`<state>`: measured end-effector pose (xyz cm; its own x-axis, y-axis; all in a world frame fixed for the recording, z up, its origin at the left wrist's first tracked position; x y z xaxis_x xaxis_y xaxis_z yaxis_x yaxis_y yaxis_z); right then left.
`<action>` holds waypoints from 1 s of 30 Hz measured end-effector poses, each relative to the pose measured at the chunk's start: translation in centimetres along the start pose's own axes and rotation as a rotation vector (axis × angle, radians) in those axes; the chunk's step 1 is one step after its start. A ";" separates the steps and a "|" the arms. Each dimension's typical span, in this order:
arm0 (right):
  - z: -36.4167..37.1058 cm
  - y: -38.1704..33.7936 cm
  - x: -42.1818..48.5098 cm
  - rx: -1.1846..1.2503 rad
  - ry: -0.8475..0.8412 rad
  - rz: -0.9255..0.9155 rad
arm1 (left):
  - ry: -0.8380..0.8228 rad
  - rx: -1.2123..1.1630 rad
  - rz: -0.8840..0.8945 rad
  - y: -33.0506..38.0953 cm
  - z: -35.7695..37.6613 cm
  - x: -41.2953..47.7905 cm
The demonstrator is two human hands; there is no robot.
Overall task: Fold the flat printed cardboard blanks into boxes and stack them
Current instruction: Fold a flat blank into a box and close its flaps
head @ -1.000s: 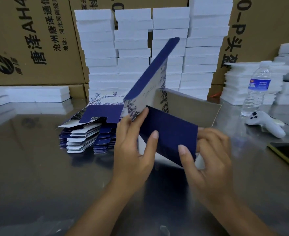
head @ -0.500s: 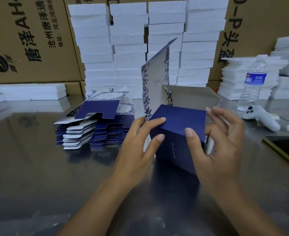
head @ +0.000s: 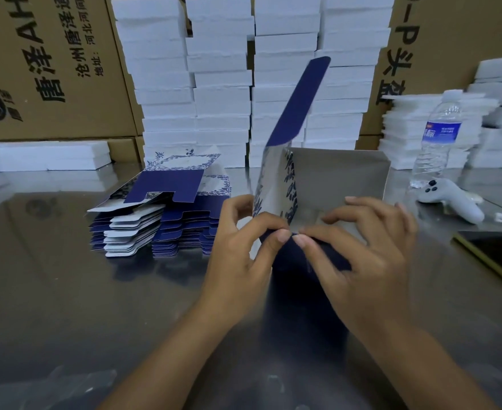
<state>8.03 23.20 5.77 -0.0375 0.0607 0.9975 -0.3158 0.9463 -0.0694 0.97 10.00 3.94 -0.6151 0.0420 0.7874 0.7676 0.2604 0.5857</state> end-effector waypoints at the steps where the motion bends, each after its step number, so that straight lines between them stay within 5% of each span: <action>1: 0.0 0.1 0.0 0.007 0.003 0.013 | -0.016 -0.033 -0.034 0.0 0.1 0.0; 11: 0.1 -0.1 0.1 0.073 -0.031 0.075 | -0.033 -0.132 -0.154 0.2 0.4 -0.1; 25: 0.0 0.4 0.0 0.137 -0.102 0.156 | 0.090 0.114 0.081 0.0 -1.1 0.5; 30: -0.4 0.6 -0.2 0.162 -0.059 0.144 | 0.201 0.343 0.342 0.6 -2.1 0.7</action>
<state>8.28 23.86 5.57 -0.1468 0.1682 0.9748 -0.4509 0.8657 -0.2173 1.36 8.19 5.18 -0.2674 0.0028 0.9636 0.7944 0.5666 0.2188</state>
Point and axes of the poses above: each hand's wrist, its own x-axis towards the middle knuckle, its own z-axis out of the palm, y = z × x, the point moved 5 cm from there along x, towards the middle knuckle, and after that the axes turned 10 degrees about y, right-handed, at the moved point
